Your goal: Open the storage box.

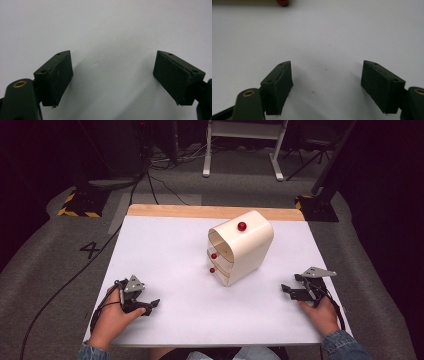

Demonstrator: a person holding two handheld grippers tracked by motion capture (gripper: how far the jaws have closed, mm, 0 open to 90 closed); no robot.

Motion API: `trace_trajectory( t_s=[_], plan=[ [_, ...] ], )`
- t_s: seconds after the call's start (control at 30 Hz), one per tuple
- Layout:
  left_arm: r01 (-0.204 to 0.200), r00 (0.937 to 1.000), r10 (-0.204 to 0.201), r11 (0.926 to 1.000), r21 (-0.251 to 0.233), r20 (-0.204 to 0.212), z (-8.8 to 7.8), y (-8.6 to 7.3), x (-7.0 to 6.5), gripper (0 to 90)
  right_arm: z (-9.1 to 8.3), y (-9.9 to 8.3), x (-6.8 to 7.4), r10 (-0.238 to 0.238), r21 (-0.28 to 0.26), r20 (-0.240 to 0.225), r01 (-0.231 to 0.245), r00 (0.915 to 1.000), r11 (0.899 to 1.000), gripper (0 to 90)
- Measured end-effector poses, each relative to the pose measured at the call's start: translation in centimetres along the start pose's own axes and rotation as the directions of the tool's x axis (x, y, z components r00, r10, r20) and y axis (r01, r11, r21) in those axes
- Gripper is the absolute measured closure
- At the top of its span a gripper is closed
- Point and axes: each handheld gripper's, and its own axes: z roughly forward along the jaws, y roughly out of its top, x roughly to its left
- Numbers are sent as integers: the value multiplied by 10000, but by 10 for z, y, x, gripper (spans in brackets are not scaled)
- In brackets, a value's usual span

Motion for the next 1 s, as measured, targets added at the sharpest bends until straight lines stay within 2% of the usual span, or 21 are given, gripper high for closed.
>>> trace_trajectory(
  t_s=[1.0],
  plan=[
    [33,10000,-34,10000,64,27,-1,1,0,170,0,0,0,-2,0,-3,2,10000,10000,253]
  ],
)
